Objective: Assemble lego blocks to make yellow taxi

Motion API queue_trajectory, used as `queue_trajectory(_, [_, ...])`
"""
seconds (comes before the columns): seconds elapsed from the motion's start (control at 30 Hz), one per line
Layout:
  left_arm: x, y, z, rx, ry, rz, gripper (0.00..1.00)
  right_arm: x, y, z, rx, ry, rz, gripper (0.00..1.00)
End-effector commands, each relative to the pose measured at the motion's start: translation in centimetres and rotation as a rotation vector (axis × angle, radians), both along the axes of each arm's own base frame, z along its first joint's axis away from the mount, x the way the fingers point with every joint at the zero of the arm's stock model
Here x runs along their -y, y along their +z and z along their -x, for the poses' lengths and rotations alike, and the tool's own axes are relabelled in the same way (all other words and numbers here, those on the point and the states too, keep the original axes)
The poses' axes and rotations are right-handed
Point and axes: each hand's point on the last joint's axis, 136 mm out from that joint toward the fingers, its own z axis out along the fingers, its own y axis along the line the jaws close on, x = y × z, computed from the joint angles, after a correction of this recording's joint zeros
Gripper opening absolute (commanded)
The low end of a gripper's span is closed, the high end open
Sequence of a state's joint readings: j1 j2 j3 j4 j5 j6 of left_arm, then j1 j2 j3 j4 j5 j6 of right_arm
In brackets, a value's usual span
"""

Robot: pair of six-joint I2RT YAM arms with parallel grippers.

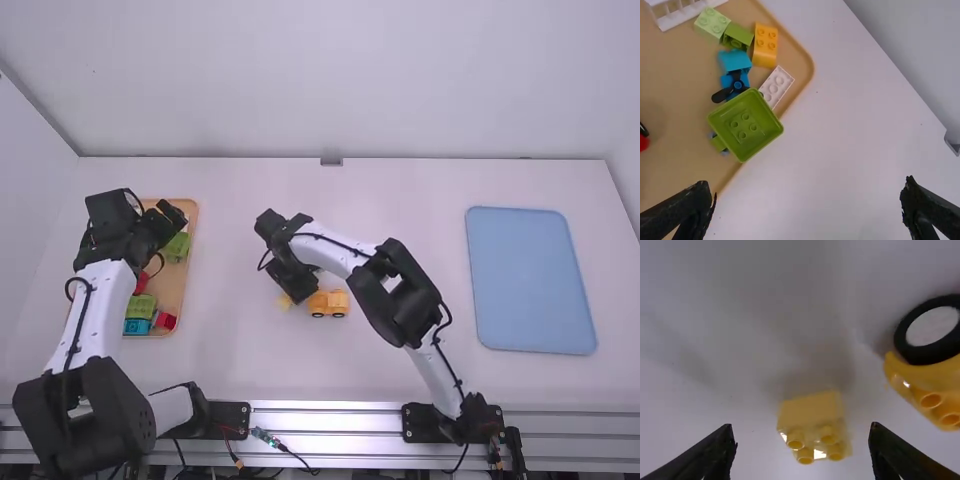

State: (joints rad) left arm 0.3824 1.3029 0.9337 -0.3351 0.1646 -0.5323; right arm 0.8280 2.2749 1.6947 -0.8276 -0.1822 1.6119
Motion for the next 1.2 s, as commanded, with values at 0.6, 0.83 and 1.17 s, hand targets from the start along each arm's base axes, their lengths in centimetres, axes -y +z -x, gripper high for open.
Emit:
queue_trajectory(0.6, [0.7, 0.2, 0.1, 0.015, -0.026, 0.031, 0.99, 0.3, -2.2, 0.6, 0.049, 0.088, 0.026, 0.24])
queue_trajectory(0.83, [0.9, 0.3, 0.1, 0.018, -0.033, 0.037, 0.99, 0.3, -2.2, 1.7, 0.009, 0.007, 0.048, 0.0])
queue_trajectory(1.17, [1.0, 0.3, 0.0, 0.021, -0.039, 0.041, 0.99, 0.1, -2.2, 3.1, -0.056, -0.302, 0.11, 0.07])
